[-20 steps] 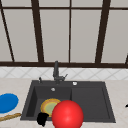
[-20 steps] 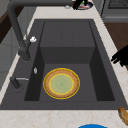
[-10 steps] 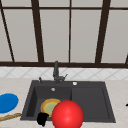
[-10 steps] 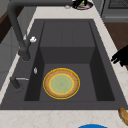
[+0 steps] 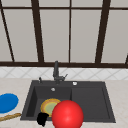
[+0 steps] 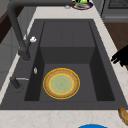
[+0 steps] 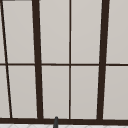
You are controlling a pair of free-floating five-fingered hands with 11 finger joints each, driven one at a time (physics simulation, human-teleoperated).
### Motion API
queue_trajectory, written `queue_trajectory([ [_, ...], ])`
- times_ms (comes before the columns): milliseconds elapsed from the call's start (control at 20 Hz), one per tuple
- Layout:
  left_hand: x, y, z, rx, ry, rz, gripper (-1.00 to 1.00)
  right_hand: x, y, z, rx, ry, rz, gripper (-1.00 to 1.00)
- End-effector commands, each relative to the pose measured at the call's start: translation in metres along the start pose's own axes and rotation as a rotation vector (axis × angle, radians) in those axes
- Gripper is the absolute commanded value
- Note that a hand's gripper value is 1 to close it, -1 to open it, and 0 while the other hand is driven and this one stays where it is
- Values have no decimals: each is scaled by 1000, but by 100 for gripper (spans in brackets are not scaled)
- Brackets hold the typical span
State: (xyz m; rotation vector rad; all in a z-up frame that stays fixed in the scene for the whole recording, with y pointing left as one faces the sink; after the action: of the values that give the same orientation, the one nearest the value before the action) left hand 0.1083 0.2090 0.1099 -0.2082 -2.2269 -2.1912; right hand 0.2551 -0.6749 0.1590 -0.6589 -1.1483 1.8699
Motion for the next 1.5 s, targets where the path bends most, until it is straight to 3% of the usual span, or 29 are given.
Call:
queue_trajectory([
  [0, 0, 0, 0, 0, 0, 0, 0, 1, 7, 13, 30, 56, -49, -100],
  [50, 0, 0, 0, 0, 0, 0, 0, 3, 8, 14, 20, 76, -47, -100],
  [150, 0, 0, 0, 0, 0, 0, 0, 6, 17, -2, 85, 123, -25, -100],
  [300, 0, 0, 0, 0, 0, 0, 0, 5, 19, -19, 137, 125, -18, -100],
  [700, 0, 0, 0, 0, 0, 0, 0, -11, 29, -45, 294, 95, -120, -100],
  [750, 0, 0, 0, 0, 0, 0, 0, -13, 28, -46, 300, 88, -132, 100],
  [950, 0, 0, 0, 0, 0, 0, 0, -17, 30, -46, 147, 57, -157, 100],
  [1200, 0, 0, 0, 0, 0, 0, 0, -17, 23, -49, -65, 64, -144, 100],
  [1350, 0, 0, 0, 0, 0, 0, 0, -14, 22, -51, -52, 43, -146, 100],
  [1450, 0, 0, 0, 0, 0, 0, 0, -12, 9, -53, -84, 98, -168, 100],
])
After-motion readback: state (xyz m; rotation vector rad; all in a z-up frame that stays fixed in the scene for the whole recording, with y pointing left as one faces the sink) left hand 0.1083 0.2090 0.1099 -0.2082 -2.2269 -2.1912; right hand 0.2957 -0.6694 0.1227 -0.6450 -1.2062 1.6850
